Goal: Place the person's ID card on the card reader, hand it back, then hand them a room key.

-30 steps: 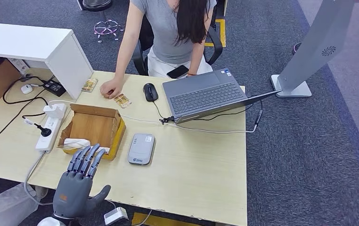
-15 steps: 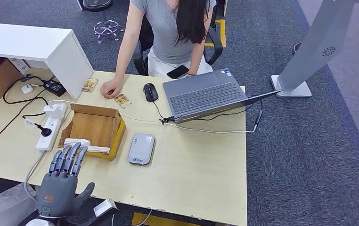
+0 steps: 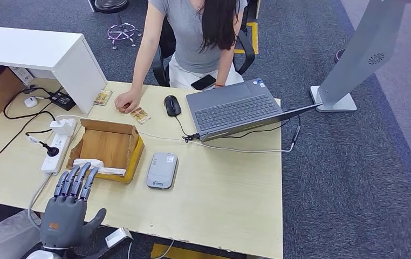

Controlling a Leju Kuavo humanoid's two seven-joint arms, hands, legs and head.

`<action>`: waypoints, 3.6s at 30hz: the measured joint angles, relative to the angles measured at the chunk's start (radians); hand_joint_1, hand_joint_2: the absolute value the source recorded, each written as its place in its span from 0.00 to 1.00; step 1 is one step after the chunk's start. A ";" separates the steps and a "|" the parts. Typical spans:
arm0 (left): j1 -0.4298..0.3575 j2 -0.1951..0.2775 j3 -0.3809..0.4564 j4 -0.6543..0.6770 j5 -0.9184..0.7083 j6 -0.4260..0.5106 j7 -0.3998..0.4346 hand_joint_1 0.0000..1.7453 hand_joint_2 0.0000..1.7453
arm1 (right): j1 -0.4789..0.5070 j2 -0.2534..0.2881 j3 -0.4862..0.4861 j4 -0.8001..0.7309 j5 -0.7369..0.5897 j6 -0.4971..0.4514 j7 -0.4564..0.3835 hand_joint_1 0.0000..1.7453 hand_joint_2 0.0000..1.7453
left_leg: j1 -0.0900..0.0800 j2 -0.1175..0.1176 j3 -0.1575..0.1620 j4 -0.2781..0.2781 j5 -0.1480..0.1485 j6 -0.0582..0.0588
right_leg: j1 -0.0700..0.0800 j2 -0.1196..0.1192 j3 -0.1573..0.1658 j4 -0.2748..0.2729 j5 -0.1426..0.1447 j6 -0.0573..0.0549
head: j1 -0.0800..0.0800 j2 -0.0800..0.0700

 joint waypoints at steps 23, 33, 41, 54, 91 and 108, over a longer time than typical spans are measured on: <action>0.000 -0.001 0.000 0.000 0.000 0.000 0.000 0.00 1.00 | 0.000 0.000 0.000 0.000 0.000 0.000 0.000 0.00 0.00 | 0.000 0.000 0.000 0.000 0.000 0.000 | 0.000 0.000 0.000 0.000 0.000 0.000 | 0.000 0.000; -0.215 -0.014 0.076 0.166 0.127 -0.242 -0.047 0.00 1.00 | -0.009 0.000 0.001 0.000 0.061 0.031 -0.001 0.00 0.00 | 0.001 -0.005 0.000 0.000 0.002 0.000 | 0.001 -0.006 0.002 0.000 0.001 -0.002 | 0.001 0.000; -0.275 -0.035 0.111 0.232 0.119 -0.266 -0.058 0.00 1.00 | -0.009 0.000 0.001 0.000 0.069 0.037 -0.002 0.00 0.00 | 0.000 -0.004 0.001 0.000 0.002 0.001 | 0.001 -0.005 0.002 0.000 0.001 0.000 | 0.001 0.000; -0.281 -0.052 0.124 0.263 0.118 -0.267 -0.058 0.00 1.00 | -0.010 0.000 0.001 0.000 0.072 0.037 -0.003 0.00 0.00 | 0.000 -0.004 0.001 0.000 0.002 0.001 | 0.001 -0.005 0.002 -0.001 0.001 0.000 | 0.001 0.000; -0.281 -0.056 0.126 0.264 0.118 -0.267 -0.058 0.00 1.00 | -0.010 0.000 0.001 0.000 0.072 0.037 -0.003 0.00 0.00 | 0.000 -0.004 0.001 0.000 0.002 0.001 | 0.001 -0.005 0.002 -0.001 0.001 0.000 | 0.001 0.000; -0.283 -0.058 0.126 0.270 0.118 -0.267 -0.058 0.00 1.00 | -0.010 0.000 0.001 0.000 0.072 0.037 -0.003 0.00 0.00 | 0.000 -0.004 0.001 0.000 0.002 0.001 | 0.001 -0.005 0.002 -0.001 0.001 0.000 | 0.001 0.000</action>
